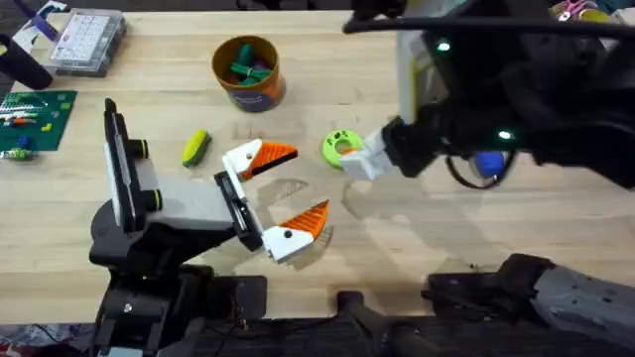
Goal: Pick up the gripper from the table and insert it into the empty holder that is missing its gripper. Then pick up a screw, insert it into the mounting hole, and use the screwdriver to tighten it. Finally, clean up the table by picking up the vegetable and placing it into the bucket.
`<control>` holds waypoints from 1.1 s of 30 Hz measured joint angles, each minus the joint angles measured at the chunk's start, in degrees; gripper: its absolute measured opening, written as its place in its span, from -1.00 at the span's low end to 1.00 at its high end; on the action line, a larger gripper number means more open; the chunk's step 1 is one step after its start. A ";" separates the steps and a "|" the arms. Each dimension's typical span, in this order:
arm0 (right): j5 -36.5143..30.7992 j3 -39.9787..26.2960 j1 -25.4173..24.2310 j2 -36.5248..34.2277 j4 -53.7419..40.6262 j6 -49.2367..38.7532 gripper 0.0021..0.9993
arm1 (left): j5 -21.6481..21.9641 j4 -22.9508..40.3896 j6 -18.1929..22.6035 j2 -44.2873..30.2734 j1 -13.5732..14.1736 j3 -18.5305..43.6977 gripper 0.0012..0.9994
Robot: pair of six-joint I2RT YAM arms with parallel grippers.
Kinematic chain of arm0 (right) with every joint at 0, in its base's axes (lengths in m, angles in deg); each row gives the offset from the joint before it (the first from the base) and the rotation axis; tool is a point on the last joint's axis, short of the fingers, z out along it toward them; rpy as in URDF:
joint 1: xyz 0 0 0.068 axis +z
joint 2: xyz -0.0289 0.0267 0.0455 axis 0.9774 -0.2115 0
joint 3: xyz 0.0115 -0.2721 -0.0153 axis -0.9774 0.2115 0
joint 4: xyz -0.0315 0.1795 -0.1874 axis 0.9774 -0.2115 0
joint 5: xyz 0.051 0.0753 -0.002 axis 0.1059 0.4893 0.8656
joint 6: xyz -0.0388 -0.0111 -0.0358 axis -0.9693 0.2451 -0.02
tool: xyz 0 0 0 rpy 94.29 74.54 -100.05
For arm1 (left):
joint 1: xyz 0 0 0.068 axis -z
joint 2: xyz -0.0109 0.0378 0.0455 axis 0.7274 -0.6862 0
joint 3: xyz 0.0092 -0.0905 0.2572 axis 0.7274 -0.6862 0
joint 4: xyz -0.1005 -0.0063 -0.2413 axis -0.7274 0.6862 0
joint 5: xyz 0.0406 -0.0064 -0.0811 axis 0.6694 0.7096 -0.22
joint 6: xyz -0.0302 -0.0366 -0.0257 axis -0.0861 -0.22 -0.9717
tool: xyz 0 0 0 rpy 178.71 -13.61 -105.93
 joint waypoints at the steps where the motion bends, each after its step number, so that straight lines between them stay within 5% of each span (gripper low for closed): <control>1: 0.00 0.00 0.02 -0.90 0.99 0.11 0.99 | -0.02 0.00 0.00 0.00 0.00 0.00 0.97; 17: 0.12 0.04 -0.37 -18.46 14.03 0.09 0.99 | -0.02 0.00 0.00 0.00 0.00 0.00 0.97; 33: 0.18 0.04 -1.95 -27.92 20.12 -0.39 0.99 | -0.02 0.00 0.00 -0.02 0.00 0.00 0.97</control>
